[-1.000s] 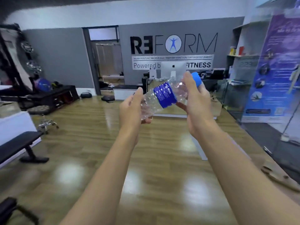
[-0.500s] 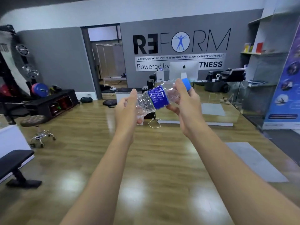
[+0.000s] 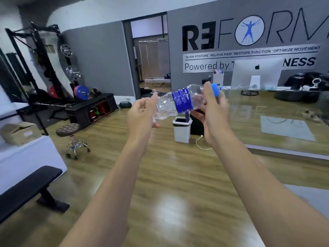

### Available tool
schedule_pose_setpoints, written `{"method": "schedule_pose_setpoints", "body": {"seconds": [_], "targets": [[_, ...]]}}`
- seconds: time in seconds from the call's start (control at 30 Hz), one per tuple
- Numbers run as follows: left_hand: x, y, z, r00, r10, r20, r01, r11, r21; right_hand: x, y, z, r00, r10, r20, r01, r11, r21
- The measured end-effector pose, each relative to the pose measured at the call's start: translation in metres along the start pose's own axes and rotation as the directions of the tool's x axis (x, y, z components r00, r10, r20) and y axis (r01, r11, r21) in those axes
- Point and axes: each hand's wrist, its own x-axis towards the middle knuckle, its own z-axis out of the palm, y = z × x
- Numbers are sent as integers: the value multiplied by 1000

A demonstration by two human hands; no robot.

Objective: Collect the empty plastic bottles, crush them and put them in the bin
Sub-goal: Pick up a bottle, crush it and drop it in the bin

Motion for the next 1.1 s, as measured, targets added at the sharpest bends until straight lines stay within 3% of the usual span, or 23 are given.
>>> {"method": "schedule_pose_setpoints", "body": {"seconds": [0.1, 0.33, 0.63, 1.1], "targets": [[80, -43, -3, 999, 10, -37, -10, 1000, 15, 64, 54, 30, 1000, -10, -16, 9, 1000, -30], [270, -103, 25, 999, 9, 49, -12, 998, 59, 220, 141, 97, 985, 96, -144, -93, 995, 25], [492, -206, 85, 996, 21, 86, -22, 1000, 16, 436, 258, 131, 977, -1, -214, -4, 1000, -23], [841, -388, 136, 961, -196, 197, 185, 980, 73, 756, 454, 208, 982, 11, -187, -25, 997, -72]]}}
